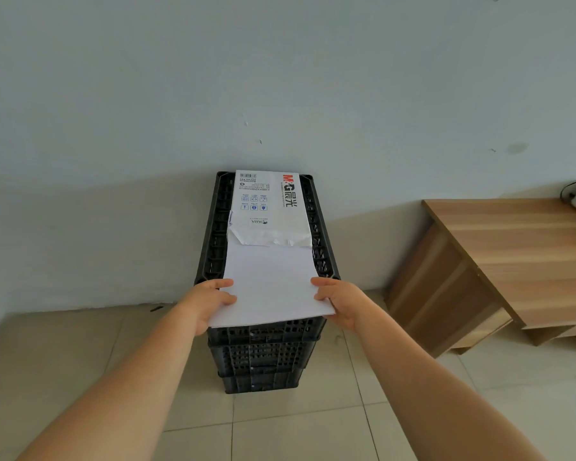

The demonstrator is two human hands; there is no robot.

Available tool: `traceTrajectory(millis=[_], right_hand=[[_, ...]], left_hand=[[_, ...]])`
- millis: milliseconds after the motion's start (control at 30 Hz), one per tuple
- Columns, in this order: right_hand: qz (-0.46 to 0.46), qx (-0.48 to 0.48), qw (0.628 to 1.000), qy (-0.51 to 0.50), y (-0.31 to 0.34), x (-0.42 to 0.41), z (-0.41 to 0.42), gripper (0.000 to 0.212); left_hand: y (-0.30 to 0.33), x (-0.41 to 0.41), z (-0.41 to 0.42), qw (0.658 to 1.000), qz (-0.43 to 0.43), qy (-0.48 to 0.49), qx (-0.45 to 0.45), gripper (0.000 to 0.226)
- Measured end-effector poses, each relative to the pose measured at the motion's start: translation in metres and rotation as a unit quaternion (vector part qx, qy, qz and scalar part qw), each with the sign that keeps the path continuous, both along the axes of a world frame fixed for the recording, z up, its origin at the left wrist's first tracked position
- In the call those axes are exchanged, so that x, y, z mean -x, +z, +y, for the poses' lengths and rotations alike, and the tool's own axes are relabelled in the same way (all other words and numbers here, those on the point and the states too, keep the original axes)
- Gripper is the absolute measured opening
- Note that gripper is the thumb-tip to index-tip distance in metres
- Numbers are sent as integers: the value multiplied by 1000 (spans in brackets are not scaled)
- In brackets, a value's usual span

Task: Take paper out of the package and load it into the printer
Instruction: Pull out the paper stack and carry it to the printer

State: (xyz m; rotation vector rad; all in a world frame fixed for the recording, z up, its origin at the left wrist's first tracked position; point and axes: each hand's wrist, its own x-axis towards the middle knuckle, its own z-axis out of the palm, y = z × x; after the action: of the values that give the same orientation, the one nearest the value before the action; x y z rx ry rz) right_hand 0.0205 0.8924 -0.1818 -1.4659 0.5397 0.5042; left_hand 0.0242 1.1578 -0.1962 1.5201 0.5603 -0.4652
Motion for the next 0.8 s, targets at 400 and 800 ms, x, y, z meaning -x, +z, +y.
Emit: traceTrajectory(millis=[400,800], right_hand=[[-102,63,992,35,29,41,-15,34],[-264,84,960,34,86,101,-69,38]], left_hand=[[42,64,-24,996,-80,22,-36,43],[113,137,-90,958,-262,58,-102,44]])
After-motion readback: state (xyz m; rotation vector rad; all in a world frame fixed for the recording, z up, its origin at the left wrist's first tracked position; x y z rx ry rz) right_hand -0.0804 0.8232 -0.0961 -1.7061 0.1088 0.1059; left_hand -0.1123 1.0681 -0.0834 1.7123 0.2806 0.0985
